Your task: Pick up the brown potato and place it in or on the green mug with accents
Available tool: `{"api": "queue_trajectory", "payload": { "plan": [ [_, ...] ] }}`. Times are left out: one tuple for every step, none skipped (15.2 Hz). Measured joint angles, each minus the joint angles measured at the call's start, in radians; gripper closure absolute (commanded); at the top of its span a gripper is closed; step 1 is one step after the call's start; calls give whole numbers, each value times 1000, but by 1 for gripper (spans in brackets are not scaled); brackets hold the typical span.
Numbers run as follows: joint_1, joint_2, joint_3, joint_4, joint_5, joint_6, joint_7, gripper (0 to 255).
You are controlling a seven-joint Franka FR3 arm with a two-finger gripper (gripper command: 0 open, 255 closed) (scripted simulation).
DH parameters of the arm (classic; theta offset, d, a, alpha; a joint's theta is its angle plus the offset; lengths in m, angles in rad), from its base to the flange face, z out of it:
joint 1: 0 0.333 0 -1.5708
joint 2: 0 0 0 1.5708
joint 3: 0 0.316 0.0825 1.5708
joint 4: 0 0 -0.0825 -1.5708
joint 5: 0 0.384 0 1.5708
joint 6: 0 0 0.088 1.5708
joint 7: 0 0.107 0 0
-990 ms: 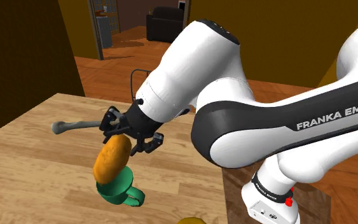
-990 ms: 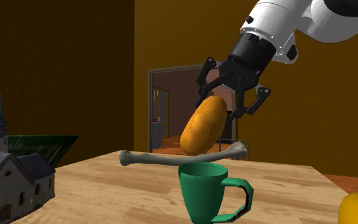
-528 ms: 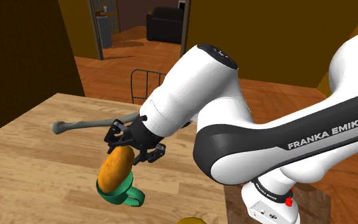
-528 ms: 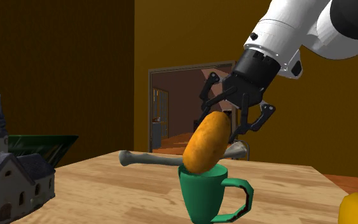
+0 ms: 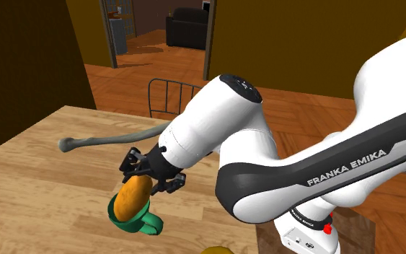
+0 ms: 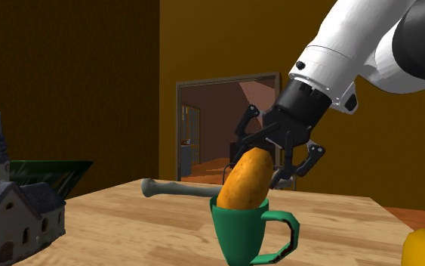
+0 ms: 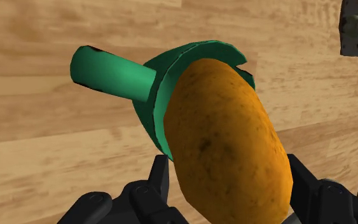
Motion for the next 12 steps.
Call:
{"api": "queue_trajectory", "payload": {
  "plan": [
    [1, 0, 0, -2, 0, 3, 0, 255],
    [-2, 4, 3, -2, -1, 7, 1, 255],
    [-2, 5, 3, -2, -1, 8, 0, 255],
    [-1, 3, 1, -3, -1, 5, 0, 255],
    [0, 3, 1, -3, 0, 4, 0, 255],
    [0, 3, 1, -4, 0, 4, 0, 0],
    [0, 6, 3, -5, -1, 3, 0, 0],
    [0, 6, 3, -7, -1, 3, 0, 0],
    [0, 7, 4, -7, -1, 2, 0, 0],
    [0, 7, 4, -7, -1, 2, 0, 0],
    [0, 8, 4, -8, -1, 2, 0, 0],
    [0, 7, 3, -8, -1, 2, 0, 0]
  ]
}}
